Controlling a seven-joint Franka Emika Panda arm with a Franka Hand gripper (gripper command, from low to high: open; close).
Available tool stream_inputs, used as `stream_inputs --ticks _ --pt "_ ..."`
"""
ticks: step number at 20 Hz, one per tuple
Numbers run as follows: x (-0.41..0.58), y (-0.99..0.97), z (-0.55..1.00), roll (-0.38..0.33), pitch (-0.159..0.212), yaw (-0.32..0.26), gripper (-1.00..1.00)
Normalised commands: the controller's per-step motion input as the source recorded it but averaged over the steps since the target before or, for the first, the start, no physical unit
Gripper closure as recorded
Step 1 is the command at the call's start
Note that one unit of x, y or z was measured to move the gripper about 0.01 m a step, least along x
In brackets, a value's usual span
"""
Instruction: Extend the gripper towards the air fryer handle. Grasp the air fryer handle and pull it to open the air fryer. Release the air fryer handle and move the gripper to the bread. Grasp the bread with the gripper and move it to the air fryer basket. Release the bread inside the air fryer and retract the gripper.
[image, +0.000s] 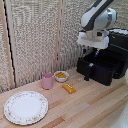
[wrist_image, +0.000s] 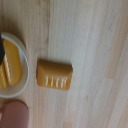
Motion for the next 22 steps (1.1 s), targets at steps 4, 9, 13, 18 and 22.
stream_inputs --ticks 4,9,13,18,22 --pt "-0.122 0.42 0.03 0.044 0.000 0.172 -1.00" --pt "-0.153 0.26 -0.01 0.113 0.000 0.210 -1.00" --pt "-0.186 0.14 -0.12 0.182 -0.006 0.229 -1.00" --pt "-0.231 0.15 -0.29 0.206 -0.061 0.220 -1.00" --pt "-0.199 0.26 -0.41 0.180 -0.100 0.200 -1.00"
